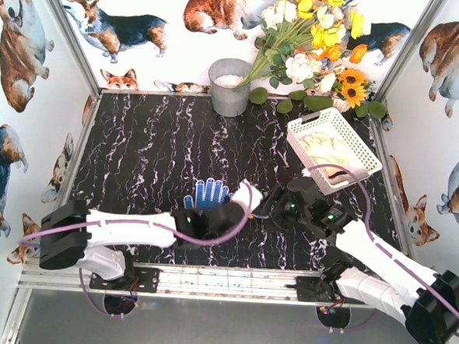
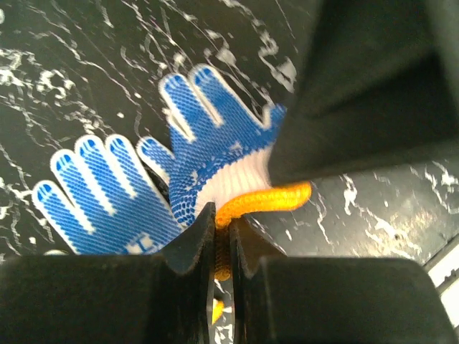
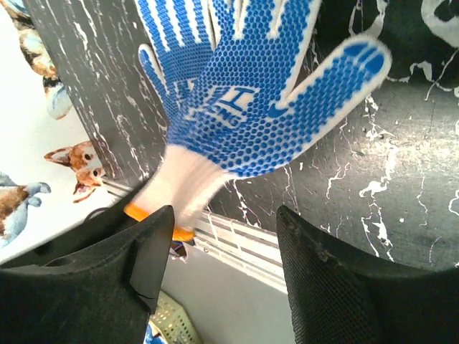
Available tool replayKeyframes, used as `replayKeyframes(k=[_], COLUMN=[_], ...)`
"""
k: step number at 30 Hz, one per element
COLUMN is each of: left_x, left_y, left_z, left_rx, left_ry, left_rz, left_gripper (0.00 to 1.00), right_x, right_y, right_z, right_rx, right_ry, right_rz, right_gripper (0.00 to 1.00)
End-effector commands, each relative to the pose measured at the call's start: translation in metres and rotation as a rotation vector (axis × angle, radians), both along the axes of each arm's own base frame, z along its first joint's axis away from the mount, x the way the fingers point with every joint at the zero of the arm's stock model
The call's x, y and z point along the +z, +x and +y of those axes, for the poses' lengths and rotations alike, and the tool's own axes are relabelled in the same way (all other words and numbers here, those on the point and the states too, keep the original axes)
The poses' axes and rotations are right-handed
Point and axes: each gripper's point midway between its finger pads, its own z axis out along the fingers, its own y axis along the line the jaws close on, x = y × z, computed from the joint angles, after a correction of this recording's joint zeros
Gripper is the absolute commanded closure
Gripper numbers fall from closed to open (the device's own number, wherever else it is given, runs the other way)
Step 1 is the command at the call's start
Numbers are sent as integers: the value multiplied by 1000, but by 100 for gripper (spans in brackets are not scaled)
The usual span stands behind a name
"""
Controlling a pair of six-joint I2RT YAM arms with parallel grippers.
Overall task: Put the gloves into the storage basket
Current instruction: Adjust the glove at the center of the board.
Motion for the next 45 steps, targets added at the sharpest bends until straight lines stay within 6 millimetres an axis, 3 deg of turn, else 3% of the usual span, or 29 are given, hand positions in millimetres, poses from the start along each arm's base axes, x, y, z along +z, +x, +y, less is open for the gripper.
replayKeyframes(k=[1, 6, 13, 17, 20, 22, 25, 29, 33, 39, 45], left_x=[30, 51, 74, 107, 127, 129, 102, 44, 1, -25, -37], left_y=[17, 46, 111, 151, 169, 174, 164, 125, 86, 36, 4], left_z=[6, 13, 22, 25, 27, 28, 21, 5, -1, -5, -2], left_rx=[16, -5, 36, 92, 137, 156, 109, -7, -54, -109, -146], left_ry=[-43, -16, 98, 121, 145, 143, 114, 84, 100, 78, 85], left_rz=[55, 51, -2, -88, -168, -197, -142, -10, 77, 200, 261], left_gripper=[100, 100, 100, 100, 100, 100, 100, 100, 100, 100, 100], right_x=[27, 34, 39, 40, 40, 39, 33, 22, 18, 18, 8], right_y=[13, 17, 17, 16, 16, 17, 16, 14, 11, 9, 6], right_z=[-10, -18, -24, -31, -35, -36, -36, -36, -39, -55, -43], right_rx=[-16, -73, -102, -109, -115, -119, -124, -129, -122, -98, -43], right_ry=[-30, -10, 6, -24, -45, -49, -48, -48, -68, -179, -145], right_rz=[-123, -159, -204, -212, -218, -220, -211, -186, -175, -194, -186], right_gripper=[37, 33, 33, 33, 33, 33, 33, 33, 33, 34, 33])
